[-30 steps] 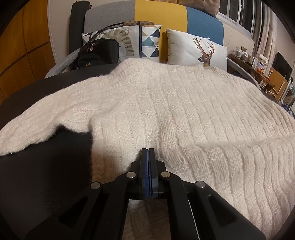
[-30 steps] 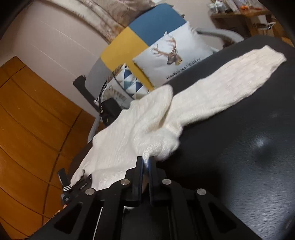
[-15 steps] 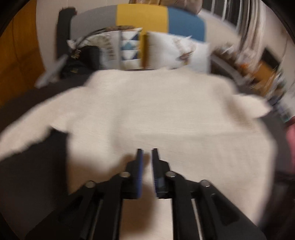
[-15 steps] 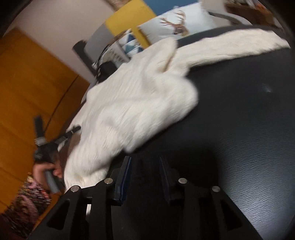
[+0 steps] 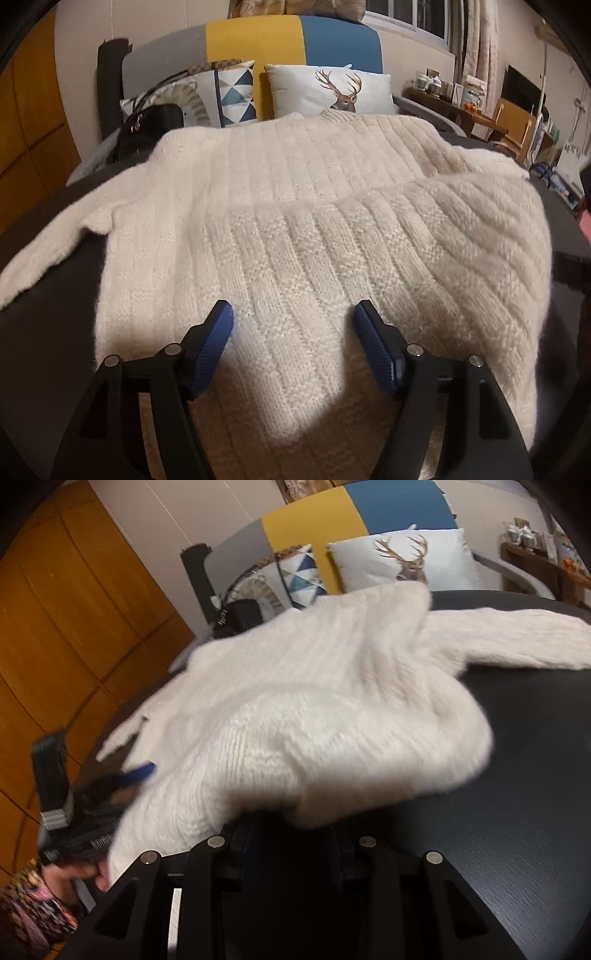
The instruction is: Fold clothes
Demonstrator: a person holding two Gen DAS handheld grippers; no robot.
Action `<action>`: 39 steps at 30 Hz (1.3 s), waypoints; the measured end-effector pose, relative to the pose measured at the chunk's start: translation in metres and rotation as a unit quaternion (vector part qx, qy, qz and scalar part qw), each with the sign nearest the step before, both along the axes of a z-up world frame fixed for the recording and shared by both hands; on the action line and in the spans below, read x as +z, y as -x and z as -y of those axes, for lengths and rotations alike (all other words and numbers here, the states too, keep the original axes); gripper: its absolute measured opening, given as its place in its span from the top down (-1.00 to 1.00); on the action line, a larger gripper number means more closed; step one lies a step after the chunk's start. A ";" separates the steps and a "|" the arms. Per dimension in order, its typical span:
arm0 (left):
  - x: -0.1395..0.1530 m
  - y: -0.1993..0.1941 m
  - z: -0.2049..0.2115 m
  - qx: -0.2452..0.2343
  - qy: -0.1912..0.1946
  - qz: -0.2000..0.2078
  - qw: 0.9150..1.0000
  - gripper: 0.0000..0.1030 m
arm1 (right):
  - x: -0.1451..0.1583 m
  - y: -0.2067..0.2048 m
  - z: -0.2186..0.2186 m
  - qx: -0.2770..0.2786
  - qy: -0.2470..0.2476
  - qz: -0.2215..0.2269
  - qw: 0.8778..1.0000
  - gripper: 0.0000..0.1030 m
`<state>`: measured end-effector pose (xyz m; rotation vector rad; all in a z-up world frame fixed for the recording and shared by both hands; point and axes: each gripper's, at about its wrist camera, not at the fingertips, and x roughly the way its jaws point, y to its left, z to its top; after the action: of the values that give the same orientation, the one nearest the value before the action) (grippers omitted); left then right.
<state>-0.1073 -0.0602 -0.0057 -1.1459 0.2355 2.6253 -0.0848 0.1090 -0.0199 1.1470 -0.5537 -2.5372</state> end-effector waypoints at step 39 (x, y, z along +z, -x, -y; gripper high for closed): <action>-0.004 0.002 0.003 0.012 -0.009 0.002 1.000 -0.57 | 0.041 -0.051 -0.076 -0.047 0.210 -0.016 0.977 0.89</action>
<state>-0.1092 -0.0637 -0.0099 -1.1550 0.1990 2.6398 -0.0341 0.1852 0.0209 0.9407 -1.0938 -2.3454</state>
